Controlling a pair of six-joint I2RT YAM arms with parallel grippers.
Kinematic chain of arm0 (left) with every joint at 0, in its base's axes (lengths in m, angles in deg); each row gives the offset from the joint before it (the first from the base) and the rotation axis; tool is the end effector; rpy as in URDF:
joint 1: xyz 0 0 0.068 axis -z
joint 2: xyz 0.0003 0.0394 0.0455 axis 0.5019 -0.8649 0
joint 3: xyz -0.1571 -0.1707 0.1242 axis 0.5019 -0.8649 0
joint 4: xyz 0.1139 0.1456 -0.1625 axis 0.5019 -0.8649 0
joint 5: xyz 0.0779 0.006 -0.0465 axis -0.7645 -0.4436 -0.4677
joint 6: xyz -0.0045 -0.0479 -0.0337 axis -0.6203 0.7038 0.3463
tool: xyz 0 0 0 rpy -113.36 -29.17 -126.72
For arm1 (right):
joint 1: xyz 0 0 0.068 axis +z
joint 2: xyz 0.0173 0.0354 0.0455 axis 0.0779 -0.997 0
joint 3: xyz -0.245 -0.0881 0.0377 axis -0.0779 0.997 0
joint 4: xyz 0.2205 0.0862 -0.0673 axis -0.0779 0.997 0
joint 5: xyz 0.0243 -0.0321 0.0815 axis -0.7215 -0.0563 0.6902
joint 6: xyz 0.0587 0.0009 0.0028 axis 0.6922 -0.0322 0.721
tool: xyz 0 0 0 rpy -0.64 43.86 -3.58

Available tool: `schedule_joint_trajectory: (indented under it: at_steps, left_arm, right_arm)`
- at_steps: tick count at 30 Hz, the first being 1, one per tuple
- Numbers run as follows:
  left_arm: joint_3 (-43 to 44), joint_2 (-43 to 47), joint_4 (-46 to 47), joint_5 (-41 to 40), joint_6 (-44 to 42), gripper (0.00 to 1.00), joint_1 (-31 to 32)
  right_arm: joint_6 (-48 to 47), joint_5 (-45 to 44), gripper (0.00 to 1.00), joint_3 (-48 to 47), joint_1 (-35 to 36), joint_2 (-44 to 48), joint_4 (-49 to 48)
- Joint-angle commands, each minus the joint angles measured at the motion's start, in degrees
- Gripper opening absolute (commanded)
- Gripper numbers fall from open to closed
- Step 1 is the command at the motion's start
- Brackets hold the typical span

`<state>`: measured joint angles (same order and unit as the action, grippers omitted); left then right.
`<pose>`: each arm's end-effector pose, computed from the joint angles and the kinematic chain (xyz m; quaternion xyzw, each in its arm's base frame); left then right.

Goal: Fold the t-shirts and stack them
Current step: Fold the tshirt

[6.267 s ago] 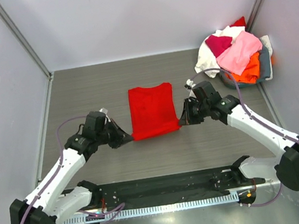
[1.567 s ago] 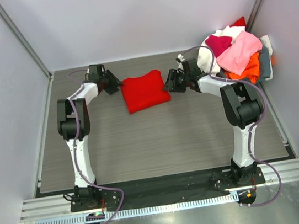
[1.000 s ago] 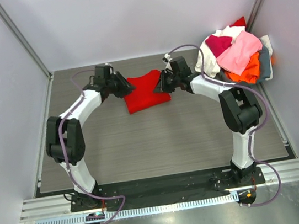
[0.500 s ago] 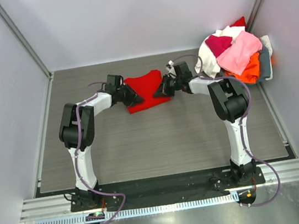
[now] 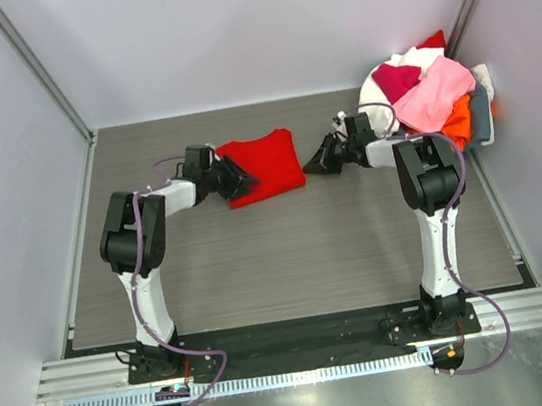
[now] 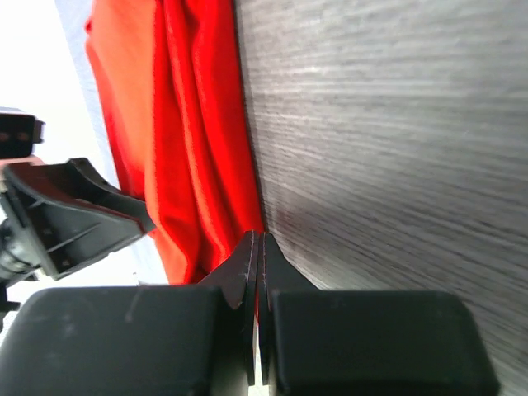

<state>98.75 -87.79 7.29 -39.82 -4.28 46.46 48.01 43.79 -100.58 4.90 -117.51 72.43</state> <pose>0.3935 -0.1355 0.1352 -0.2241 0.8707 -0.4004 0.1770 0.4347 0.0989 0.1154 0.1172 0.8671 0.4382 0.2059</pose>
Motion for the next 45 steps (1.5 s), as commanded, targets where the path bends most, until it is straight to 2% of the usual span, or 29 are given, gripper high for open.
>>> schedule_joint_trajectory:
  at_steps: [1, 7, 13, 17, 23, 26, 32, 35, 39, 45]
  left_arm:
    - [-0.48, 2.99, 1.52, 0.48, -2.25, 0.44, -0.17]
    - [0.84, 7.38, -0.32, 1.01, -3.40, 0.47, -0.08]
    - [0.05, 10.37, -0.85, 2.42, -2.70, 0.45, -0.87]
    - [-0.12, 9.76, -0.50, 3.90, -1.73, 0.43, -1.39]
    - [-1.44, 6.96, 5.65, 6.72, 1.87, 0.43, -2.19]
    - [-1.27, 5.81, 6.71, 6.99, 1.96, 0.43, -2.28]
    - [-1.09, -0.60, 4.87, 7.86, 2.14, 0.42, -4.03]
    - [-0.48, -3.59, 1.72, 7.25, 1.35, 0.40, -5.70]
    - [-1.79, -3.51, 2.14, 7.16, 0.03, 0.40, -6.41]
    - [-2.58, 0.52, 3.37, 7.96, -1.29, 0.43, -6.32]
  right_arm:
    - [-1.41, -0.61, 0.01, -0.07, 0.92, 3.18, -0.37]
    - [-5.89, -3.87, 0.03, -2.88, 3.02, 10.83, 4.82]
    - [-3.80, 0.08, 0.03, -2.00, 4.87, 14.09, 3.07]
    - [-1.07, 4.47, 0.03, -3.50, 7.68, 11.11, 0.61]
    - [6.64, 9.66, 0.03, -4.64, 10.14, 4.53, -7.03]
    - [11.67, 13.17, 0.03, -3.42, 10.06, 1.44, -16.25]
    - [14.93, 15.29, 0.03, -2.54, 6.81, -5.68, -20.23]
    - [12.57, 14.16, 0.02, -2.71, 4.26, -8.23, -16.21]
    - [6.77, 11.17, 0.01, -3.59, 2.41, -9.47, -7.06]
    - [5.62, 10.99, 0.01, -2.62, 2.06, -7.54, -6.26]
